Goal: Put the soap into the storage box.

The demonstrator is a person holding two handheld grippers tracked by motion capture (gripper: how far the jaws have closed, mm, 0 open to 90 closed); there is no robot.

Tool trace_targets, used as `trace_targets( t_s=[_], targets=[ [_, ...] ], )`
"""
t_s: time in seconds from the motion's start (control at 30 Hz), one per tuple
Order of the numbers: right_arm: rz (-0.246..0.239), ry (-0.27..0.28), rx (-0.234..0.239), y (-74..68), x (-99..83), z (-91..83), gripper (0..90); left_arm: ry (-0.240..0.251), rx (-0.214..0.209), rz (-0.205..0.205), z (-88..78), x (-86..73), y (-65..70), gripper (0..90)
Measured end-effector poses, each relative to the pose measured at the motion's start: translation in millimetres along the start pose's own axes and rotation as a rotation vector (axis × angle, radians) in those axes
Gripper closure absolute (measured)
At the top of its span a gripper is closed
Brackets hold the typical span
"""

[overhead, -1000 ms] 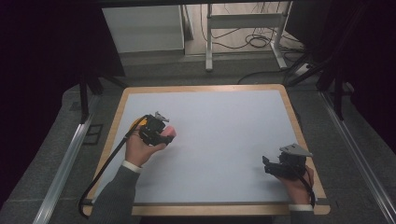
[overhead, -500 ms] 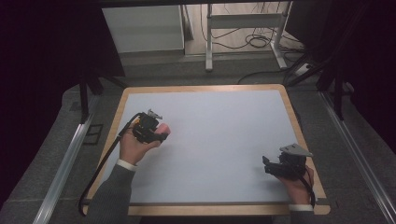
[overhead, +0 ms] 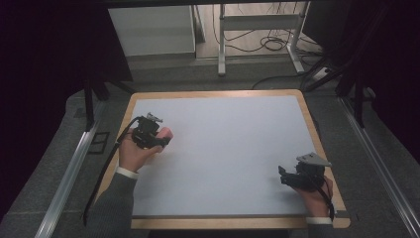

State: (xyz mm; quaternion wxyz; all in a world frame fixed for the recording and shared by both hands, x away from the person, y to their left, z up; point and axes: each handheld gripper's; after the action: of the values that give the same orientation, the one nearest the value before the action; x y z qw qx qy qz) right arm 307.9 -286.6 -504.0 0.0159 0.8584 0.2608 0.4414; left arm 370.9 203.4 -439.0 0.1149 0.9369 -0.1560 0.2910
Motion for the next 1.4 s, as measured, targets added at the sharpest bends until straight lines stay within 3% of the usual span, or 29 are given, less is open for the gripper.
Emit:
trace_targets(
  t_s=[0.53,0.97,1.4],
  targets=[
    [-0.001,-0.003,-0.003,-0.3,-0.2,0.5,7.4,0.003,0.022,-0.049,-3.0,-0.7,-22.4,60.2],
    [0.001,-0.006,-0.005,0.0,-0.5,0.9,7.4,-0.001,0.066,-0.095,-3.2,0.3,-44.3,60.2],
    [0.0,-0.01,-0.009,0.0,-0.8,1.4,7.4,-0.032,0.092,-0.131,6.2,0.1,-60.5,60.2]
  ],
)
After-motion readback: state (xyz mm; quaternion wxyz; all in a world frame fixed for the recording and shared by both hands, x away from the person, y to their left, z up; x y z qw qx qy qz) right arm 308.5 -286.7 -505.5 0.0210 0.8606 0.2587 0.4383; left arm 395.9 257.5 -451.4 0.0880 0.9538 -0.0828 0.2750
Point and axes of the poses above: each handheld gripper's, and its own axes: z roughly forward along the jaws, x roughly out of its top, y roughly to its right, and after that the axes turned 11 degrees about -z, right-handed
